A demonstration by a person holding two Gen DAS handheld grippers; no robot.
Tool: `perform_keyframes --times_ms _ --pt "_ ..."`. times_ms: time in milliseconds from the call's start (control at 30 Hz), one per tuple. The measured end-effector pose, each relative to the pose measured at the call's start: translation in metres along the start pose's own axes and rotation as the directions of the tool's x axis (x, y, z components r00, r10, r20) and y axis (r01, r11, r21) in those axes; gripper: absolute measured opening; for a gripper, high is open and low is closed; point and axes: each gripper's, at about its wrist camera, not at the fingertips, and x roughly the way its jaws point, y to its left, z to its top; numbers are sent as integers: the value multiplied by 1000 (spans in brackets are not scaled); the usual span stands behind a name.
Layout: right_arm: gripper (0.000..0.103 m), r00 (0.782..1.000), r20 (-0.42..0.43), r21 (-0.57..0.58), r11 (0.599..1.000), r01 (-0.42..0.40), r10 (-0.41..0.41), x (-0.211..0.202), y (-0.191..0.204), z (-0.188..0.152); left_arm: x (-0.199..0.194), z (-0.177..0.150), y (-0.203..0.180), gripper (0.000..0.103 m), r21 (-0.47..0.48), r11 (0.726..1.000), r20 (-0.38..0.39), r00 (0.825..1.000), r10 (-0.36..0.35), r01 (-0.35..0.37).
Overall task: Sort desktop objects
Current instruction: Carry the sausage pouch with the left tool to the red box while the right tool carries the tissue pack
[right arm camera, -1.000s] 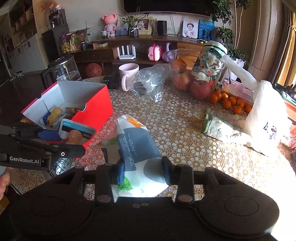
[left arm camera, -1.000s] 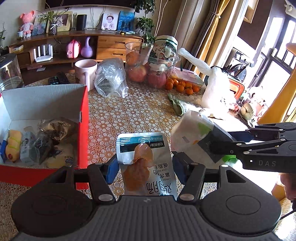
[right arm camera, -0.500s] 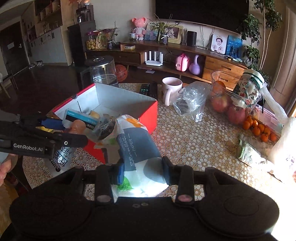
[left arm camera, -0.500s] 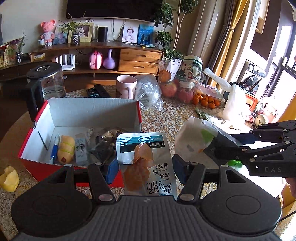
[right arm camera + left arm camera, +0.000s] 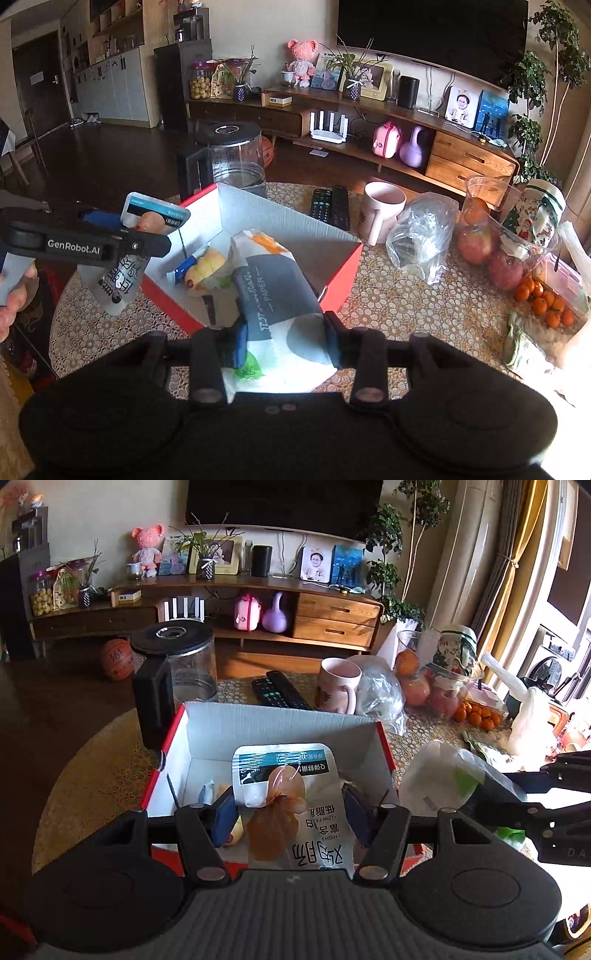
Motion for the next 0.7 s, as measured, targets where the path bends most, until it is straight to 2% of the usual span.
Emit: perform_keyframes --times_ms 233,700 --pt "40 1000 1 -8 1000 -1 1 25 10 19 25 19 26 61 -5 999 15 999 45 -45" --pt "40 998 -32 0 999 46 -46 88 16 36 94 29 31 61 52 997 -17 998 66 -65"
